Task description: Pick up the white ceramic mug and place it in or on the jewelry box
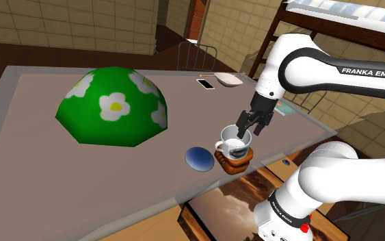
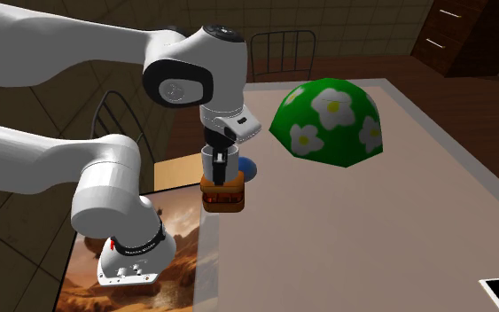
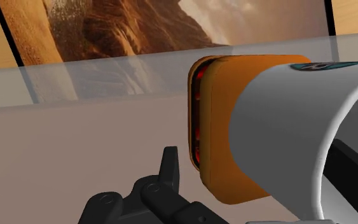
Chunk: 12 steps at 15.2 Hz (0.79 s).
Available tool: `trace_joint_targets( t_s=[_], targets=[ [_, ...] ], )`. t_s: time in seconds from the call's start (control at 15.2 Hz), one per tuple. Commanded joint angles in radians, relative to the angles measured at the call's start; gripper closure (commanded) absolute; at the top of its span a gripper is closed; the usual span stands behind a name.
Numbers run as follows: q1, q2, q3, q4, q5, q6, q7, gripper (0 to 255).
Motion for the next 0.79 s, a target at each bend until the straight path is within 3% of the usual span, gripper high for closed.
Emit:
trace_joint_targets(
  t_s=[0.0, 0.26, 0.73],
  targets=[
    [0.003, -0.058, -0.003, -0.007, -0.006, 0.006, -0.010, 0],
    [-0.005, -0.046, -0.018, 0.125, -0.022, -0.114, -0.008, 0],
    [-0.001, -0.046, -0.020, 0.125, -0.024, -0.114, -0.006, 0]
  ],
)
